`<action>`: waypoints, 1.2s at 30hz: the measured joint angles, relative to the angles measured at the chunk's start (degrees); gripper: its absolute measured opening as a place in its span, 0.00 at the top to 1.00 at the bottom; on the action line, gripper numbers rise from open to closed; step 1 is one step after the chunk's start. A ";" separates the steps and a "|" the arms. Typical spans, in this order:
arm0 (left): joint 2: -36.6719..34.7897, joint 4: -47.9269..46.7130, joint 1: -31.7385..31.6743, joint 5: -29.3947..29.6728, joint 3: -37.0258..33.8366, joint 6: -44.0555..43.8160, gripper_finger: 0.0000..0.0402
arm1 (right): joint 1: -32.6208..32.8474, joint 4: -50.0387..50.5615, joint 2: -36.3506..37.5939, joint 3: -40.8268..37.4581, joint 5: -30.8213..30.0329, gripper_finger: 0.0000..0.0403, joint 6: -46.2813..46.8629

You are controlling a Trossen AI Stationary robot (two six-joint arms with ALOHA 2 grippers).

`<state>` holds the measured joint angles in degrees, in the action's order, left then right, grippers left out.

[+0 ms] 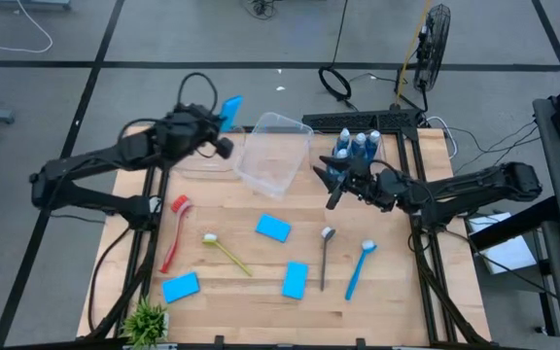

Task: Pick & Place Kitchen Sink Supplies
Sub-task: Put the blue sponge into the left transparent bin

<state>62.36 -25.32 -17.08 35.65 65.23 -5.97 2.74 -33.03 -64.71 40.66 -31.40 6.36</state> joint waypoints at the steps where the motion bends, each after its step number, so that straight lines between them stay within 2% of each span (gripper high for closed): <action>1: -1.04 -2.17 -0.32 0.94 0.00 -1.09 0.98 | 0.00 0.86 0.70 0.00 0.00 0.61 -0.03; 9: -5.37 -18.85 -3.80 6.45 0.00 -14.67 0.98 | -0.01 6.78 5.25 -0.02 -0.19 0.62 -0.23; 13: -4.76 -25.55 -6.60 6.44 0.00 -21.55 0.98 | -0.02 7.67 6.69 -0.04 -0.28 0.62 -0.23; 20: 0.21 -32.02 -11.51 1.36 0.00 -27.56 0.98 | -0.02 8.55 7.48 -0.04 -0.28 0.62 -0.22; 30: 10.88 -35.37 -17.49 -7.61 -0.04 -27.82 0.98 | -0.02 9.18 7.48 -0.04 -0.28 0.63 -0.01; 36: 13.39 -34.49 -20.44 -9.46 -3.72 -28.79 0.98 | -0.02 9.31 7.48 -0.04 -0.26 0.64 0.00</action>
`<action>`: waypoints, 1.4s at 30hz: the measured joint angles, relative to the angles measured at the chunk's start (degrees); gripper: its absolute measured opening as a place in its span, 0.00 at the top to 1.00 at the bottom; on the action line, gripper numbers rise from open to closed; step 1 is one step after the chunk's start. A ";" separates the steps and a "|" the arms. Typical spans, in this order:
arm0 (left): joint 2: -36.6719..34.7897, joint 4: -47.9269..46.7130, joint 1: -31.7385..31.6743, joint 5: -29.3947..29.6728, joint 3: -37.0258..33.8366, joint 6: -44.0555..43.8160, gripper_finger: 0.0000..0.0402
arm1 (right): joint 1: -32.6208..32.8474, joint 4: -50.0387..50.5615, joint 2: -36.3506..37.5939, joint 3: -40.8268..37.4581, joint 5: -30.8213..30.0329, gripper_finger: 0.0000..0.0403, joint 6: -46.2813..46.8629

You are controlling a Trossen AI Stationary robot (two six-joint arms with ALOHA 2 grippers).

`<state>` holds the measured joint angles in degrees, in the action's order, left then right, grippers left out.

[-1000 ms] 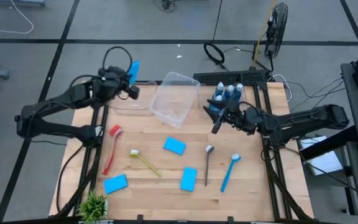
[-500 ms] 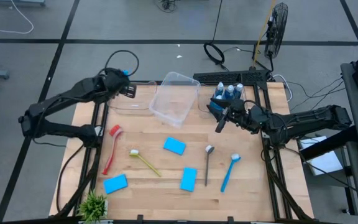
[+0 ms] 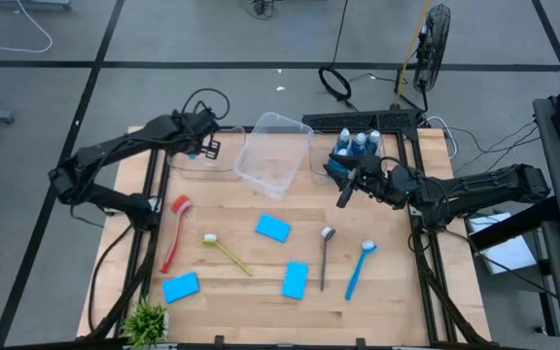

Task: Pick & Place Kitchen Sink Supplies
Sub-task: Put the blue sponge into the left transparent bin

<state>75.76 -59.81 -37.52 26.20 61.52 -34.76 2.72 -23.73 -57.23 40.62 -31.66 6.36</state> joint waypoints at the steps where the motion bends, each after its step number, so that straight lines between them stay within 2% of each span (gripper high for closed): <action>1: -0.05 0.64 -0.66 -0.80 -1.07 -0.08 0.98 | 0.00 0.00 0.00 0.00 0.00 0.64 -0.01; 7: -1.10 8.69 -5.04 -7.20 -8.48 0.77 0.98 | 0.00 0.04 0.00 0.00 0.00 0.63 -0.01; 12: -1.21 14.79 -7.94 -10.38 -11.88 1.46 0.98 | 0.00 0.04 0.00 0.00 0.00 0.64 0.01; 19: -1.23 15.09 -11.63 -11.31 -12.20 2.66 0.98 | 0.00 0.02 0.00 0.00 0.00 0.64 0.01; 25: -1.08 15.49 -14.67 -14.32 -12.20 3.00 0.98 | 0.00 0.02 0.00 0.00 0.00 0.64 0.01; 42: 0.08 14.94 -15.99 -15.31 -12.20 0.98 0.98 | 0.00 0.02 0.00 0.00 0.00 0.65 0.01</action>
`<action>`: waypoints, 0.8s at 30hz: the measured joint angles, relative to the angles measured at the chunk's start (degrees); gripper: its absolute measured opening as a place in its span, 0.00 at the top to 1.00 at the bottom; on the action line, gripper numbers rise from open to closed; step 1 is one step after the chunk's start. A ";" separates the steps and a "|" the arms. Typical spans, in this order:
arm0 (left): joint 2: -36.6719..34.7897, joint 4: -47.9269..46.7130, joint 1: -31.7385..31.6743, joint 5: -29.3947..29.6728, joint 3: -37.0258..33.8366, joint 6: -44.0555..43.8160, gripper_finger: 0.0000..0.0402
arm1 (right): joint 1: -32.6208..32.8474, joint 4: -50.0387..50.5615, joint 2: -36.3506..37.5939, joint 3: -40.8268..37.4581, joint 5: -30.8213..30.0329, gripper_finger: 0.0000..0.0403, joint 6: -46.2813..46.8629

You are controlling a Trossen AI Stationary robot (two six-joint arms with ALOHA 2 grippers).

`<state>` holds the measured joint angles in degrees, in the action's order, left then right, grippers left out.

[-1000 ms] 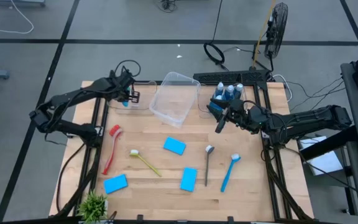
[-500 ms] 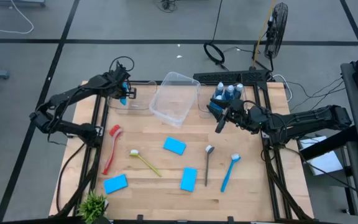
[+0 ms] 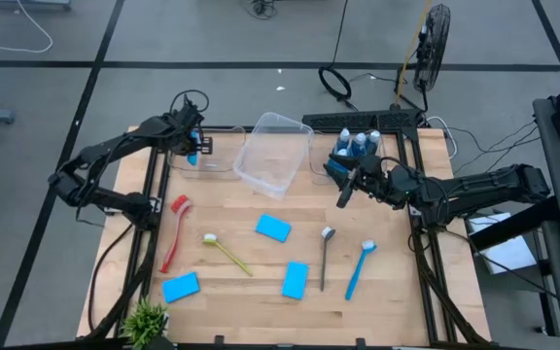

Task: Pick & Place Kitchen Sink Supplies
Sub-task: Put the blue sponge into the left transparent bin

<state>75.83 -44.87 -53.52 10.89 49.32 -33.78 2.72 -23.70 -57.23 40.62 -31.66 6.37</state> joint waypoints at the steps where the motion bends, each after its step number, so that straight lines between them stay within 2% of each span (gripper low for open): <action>1: 0.22 -0.25 -0.04 -0.09 0.00 -0.44 0.98 | 0.00 -0.02 0.00 0.00 0.00 0.64 -0.02; 6: 1.48 -0.67 -0.04 -0.42 0.00 -1.27 0.91 | 0.00 -0.02 0.00 0.00 0.03 0.65 0.00; 17: 3.71 -0.74 -0.09 0.48 0.00 -2.56 0.89 | 0.00 -0.05 0.00 0.00 0.20 0.64 0.00; 24: 3.71 -0.74 -0.09 2.27 0.00 -1.54 0.76 | 0.00 -0.45 0.00 0.00 0.20 0.64 0.02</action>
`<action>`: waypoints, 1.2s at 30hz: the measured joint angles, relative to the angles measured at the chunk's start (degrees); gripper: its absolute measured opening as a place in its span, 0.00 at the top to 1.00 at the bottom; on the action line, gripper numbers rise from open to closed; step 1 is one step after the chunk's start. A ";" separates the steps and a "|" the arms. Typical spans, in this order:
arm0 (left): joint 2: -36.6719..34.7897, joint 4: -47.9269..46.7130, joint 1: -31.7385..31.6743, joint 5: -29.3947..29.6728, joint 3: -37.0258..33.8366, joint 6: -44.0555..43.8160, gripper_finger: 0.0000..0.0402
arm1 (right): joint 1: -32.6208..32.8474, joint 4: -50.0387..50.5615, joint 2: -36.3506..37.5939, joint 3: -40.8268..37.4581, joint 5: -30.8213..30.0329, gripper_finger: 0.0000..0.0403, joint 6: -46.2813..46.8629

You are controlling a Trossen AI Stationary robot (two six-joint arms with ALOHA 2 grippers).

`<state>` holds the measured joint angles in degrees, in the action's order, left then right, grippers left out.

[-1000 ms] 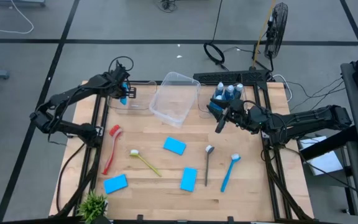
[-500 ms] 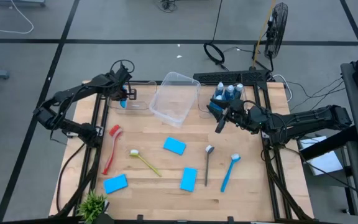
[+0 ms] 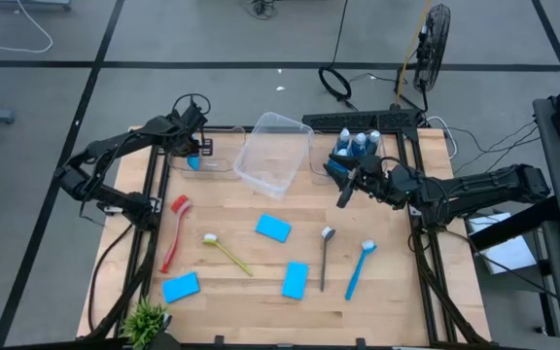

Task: Pick & Place Kitchen Sink Supplies
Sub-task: Put the blue sponge into the left transparent bin

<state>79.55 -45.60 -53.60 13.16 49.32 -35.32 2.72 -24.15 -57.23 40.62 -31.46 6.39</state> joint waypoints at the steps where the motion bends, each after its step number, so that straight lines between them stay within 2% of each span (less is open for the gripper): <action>1: 0.00 0.01 0.00 0.12 0.00 0.35 0.73 | 0.00 -0.01 0.00 0.00 0.00 0.64 0.00; 11: 0.00 0.01 0.00 2.32 0.00 2.41 0.42 | 0.00 -0.01 0.00 0.00 0.00 0.65 -0.02; 16: -0.02 0.10 0.04 -2.71 0.00 3.66 0.34 | 0.00 -0.01 0.00 0.00 0.02 0.65 -0.02; 21: -0.35 0.26 1.14 -12.68 0.00 7.67 0.29 | 0.00 0.00 0.00 0.00 0.02 0.65 -0.02; 24: -2.21 0.41 2.68 -15.64 0.00 8.24 0.28 | 0.00 -0.01 0.00 0.00 0.02 0.65 -0.02; 36: -21.47 3.62 12.99 -8.17 0.00 5.59 0.28 | 0.00 0.01 0.00 0.00 0.04 0.65 -0.02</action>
<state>58.08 -41.98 -40.61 4.99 49.32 -29.74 2.72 -24.14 -57.23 40.62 -31.42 6.37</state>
